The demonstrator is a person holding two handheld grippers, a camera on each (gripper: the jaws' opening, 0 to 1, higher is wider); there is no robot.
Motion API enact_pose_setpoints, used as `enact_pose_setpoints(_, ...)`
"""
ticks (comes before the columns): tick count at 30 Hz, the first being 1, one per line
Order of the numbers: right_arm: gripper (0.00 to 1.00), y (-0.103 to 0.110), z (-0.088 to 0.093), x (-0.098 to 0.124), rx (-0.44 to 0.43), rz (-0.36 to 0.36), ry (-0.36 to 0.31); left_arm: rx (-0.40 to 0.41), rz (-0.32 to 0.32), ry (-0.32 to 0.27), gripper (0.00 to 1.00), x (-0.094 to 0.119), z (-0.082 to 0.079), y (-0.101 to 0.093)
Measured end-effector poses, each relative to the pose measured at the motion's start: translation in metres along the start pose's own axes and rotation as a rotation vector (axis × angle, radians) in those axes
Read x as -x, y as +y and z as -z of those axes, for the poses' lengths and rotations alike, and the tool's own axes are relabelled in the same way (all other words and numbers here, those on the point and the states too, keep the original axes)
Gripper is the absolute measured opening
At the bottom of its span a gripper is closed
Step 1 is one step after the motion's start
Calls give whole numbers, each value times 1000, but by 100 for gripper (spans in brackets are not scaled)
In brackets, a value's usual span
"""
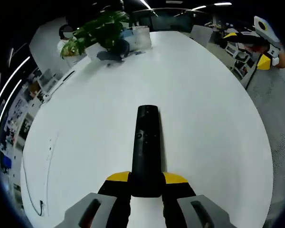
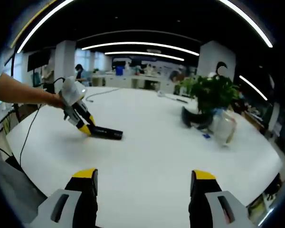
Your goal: Press the specified remote control buttons in sequence, fully releasing each button before pressing the next.
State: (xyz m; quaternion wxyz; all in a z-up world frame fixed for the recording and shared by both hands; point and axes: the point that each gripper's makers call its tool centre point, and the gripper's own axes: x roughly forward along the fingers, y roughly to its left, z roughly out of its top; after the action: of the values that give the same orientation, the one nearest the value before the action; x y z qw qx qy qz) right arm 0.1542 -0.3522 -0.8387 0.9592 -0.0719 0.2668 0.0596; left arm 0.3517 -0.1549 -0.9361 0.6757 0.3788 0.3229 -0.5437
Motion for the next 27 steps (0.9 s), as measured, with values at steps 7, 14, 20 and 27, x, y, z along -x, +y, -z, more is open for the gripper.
enact_pose_setpoints(7, 79, 2, 4, -2, 3, -9, 22, 4, -29, 15, 23, 1, 1, 30)
enact_pose_setpoints(14, 78, 3, 6, -3, 7, -13, 35, -9, -45, 40, 23, -4, 4, 58)
enact_pose_setpoints(20, 78, 5, 8, -3, 12, -21, 44, -25, -35, 67, 23, -11, 6, 71)
enact_pose_setpoints(27, 78, 6, 6, -2, 6, -21, 38, -23, -5, 93, 23, -16, 8, 69)
